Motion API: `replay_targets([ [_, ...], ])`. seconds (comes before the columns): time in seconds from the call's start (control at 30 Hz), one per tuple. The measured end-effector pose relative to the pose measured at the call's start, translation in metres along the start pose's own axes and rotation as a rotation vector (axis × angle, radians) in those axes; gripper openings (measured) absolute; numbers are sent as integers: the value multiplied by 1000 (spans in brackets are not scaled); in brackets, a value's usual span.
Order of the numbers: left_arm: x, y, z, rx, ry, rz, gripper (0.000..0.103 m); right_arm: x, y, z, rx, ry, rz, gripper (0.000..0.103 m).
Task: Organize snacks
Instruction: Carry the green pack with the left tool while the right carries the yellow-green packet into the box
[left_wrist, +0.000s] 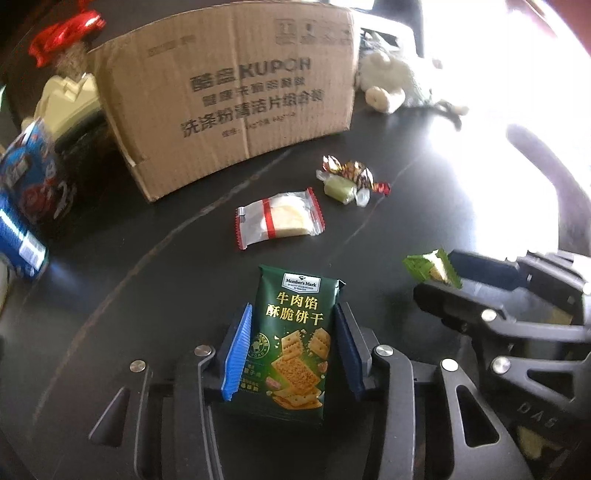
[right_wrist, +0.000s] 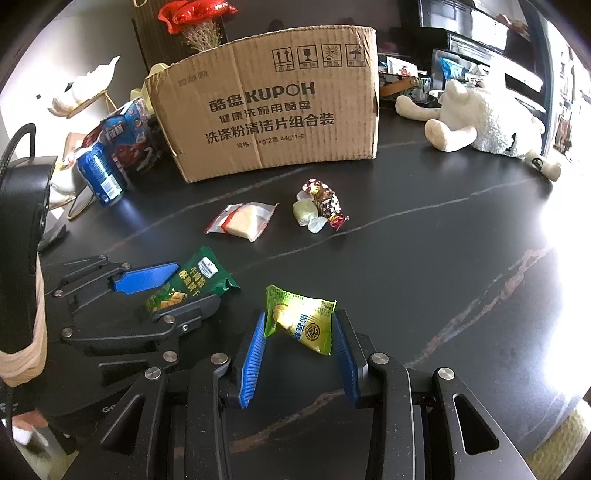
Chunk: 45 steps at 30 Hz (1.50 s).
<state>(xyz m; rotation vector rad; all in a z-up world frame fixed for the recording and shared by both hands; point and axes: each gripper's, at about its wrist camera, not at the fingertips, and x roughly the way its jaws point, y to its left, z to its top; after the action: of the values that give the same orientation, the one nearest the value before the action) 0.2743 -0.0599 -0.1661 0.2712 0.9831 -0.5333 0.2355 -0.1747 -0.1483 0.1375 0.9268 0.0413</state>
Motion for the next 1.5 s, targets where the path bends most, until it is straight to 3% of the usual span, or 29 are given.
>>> replay_targets([
  [0.43, -71, 9, 18, -125, -126, 96, 44, -39, 0, 33, -57, -99, 52, 37],
  [0.97, -138, 24, 113, -148, -314, 159, 44, -91, -4, 140, -124, -280, 104, 37],
  [1.5, -126, 57, 187, -128, -341, 168, 44, -65, -2, 221, -211, -299, 117, 37],
])
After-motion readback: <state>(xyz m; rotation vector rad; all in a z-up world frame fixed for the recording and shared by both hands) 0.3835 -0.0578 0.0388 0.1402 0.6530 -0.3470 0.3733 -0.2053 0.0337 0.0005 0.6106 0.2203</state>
